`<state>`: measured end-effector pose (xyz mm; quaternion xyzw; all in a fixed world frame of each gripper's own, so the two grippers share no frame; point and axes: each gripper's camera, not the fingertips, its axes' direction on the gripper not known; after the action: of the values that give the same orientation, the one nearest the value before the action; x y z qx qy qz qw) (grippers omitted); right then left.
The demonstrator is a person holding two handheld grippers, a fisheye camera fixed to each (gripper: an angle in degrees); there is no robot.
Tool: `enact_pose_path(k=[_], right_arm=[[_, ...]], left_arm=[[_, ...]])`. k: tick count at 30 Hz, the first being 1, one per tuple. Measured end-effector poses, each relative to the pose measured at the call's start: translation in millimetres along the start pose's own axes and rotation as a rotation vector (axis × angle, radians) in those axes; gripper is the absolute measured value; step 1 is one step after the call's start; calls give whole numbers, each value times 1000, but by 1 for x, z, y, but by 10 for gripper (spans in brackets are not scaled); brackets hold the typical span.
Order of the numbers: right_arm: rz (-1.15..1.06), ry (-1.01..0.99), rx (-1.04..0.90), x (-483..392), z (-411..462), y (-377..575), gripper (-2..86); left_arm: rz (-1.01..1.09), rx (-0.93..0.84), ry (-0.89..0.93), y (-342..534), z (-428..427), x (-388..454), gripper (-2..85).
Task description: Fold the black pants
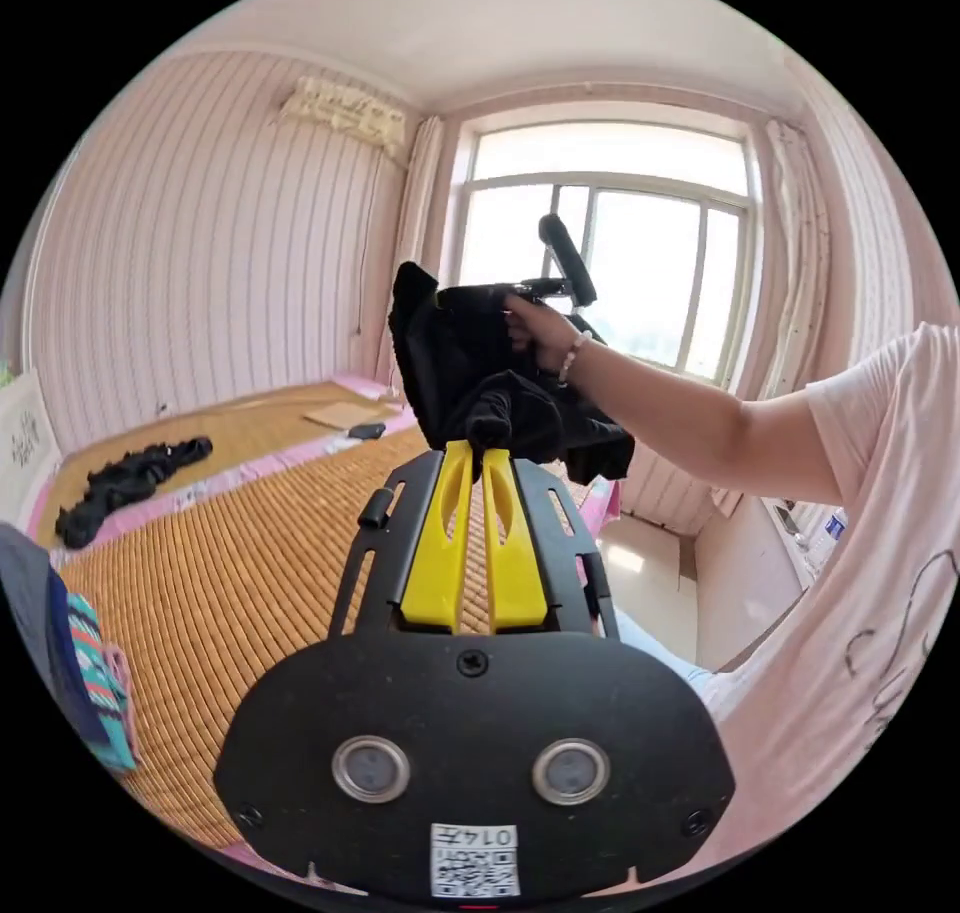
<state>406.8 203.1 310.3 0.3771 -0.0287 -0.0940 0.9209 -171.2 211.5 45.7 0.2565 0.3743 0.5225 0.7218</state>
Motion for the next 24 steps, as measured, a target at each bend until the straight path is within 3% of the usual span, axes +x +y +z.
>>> enact_pose_path(k=[2,7,14,18,20,24], right_arm=[[91,-56,-126,7,63,67,1],[179,-149,-261,0,108,141,1],[-77,-257,-100,-40,86,52,2],[-214,-503,-118,-93,119,-21,7],[-208,-639,-192,-135,177,-40,15],[-160,-483,-295,-179,249,-9,19]], left_arm=[[-108,-96,-16,48,23,-20,-10],[-273,-281,2,134,44,-41,-10],[-275,-47,-39,115,-22,-54,-9],[-373,97,-250,118,-107,-92,-4],[-446,63,-371,137,-134,-115,5],[-590,-231,-705,220,-150,-174,43]])
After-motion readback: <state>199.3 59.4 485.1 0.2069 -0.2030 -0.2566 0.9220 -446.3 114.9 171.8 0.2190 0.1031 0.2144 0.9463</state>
